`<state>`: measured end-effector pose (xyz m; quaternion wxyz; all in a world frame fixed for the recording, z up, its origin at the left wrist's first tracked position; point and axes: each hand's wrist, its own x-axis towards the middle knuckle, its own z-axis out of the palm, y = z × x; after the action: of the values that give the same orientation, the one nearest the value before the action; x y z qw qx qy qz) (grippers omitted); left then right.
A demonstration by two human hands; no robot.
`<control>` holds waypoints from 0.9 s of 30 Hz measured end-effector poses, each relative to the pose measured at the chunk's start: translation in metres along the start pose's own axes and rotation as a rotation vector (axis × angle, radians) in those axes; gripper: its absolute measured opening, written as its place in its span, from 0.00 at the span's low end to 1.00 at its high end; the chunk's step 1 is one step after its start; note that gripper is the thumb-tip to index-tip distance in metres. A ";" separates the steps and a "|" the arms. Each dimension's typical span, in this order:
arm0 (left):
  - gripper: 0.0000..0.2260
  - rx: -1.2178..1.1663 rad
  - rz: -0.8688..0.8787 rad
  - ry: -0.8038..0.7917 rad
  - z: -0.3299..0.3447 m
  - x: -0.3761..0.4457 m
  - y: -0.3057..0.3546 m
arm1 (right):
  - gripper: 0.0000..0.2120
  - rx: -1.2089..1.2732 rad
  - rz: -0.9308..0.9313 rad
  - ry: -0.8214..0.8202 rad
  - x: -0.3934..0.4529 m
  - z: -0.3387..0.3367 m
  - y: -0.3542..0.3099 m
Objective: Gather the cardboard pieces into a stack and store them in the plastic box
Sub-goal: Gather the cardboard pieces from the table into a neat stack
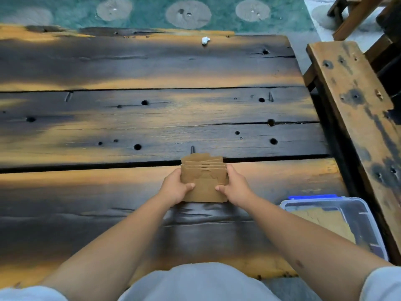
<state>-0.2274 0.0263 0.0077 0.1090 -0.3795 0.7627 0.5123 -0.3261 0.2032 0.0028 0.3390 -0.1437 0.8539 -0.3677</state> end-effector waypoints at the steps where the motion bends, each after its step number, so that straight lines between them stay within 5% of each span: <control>1: 0.19 -0.003 0.015 0.011 -0.006 -0.011 -0.006 | 0.26 0.008 -0.013 -0.002 -0.009 0.008 -0.002; 11: 0.24 -0.064 0.040 0.046 -0.053 -0.090 -0.068 | 0.16 -0.141 -0.133 -0.037 -0.074 0.075 -0.021; 15: 0.25 -0.082 0.105 0.050 -0.065 -0.103 -0.085 | 0.21 -0.180 -0.161 0.038 -0.097 0.098 -0.029; 27: 0.15 0.088 0.245 0.017 -0.082 -0.115 -0.140 | 0.18 -0.243 -0.162 0.173 -0.138 0.149 -0.036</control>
<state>-0.0333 -0.0175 0.0104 0.0556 -0.2826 0.8261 0.4844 -0.1234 0.1677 0.0196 0.2137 -0.2201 0.9036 -0.2989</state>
